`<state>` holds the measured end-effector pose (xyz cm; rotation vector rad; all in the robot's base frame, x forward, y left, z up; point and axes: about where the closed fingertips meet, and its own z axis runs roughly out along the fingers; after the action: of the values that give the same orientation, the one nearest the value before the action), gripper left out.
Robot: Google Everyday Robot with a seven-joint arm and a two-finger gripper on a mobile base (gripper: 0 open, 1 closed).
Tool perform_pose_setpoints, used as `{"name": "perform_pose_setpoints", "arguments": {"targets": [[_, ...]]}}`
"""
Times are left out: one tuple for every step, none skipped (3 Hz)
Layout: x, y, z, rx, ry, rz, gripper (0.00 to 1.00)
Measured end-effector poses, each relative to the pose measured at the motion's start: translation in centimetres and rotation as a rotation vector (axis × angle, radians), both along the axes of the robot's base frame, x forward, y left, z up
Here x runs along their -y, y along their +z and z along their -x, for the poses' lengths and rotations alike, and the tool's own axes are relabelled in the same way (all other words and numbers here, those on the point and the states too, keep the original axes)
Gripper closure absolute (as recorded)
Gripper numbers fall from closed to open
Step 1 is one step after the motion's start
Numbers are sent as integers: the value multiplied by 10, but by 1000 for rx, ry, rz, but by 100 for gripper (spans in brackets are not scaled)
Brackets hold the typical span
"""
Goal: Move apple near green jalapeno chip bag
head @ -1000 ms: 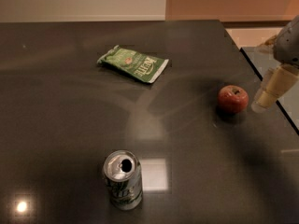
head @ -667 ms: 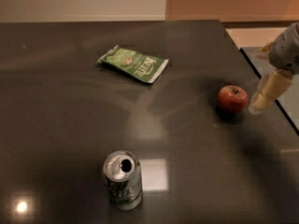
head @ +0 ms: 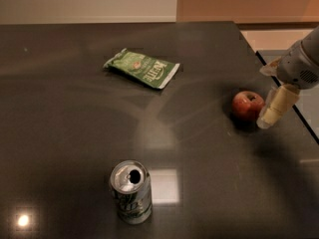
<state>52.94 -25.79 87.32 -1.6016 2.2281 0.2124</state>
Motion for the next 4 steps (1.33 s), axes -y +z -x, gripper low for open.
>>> {"name": "perform_pose_setpoints", "arguments": {"targets": [[-5,-11,-2,-19,12,-9,1],[-10,-17,-2,-28,26,-18,22],[-16,-19,0,-35,40,-30,45],[-25,-14,0,-37,60,-44,69]]}}
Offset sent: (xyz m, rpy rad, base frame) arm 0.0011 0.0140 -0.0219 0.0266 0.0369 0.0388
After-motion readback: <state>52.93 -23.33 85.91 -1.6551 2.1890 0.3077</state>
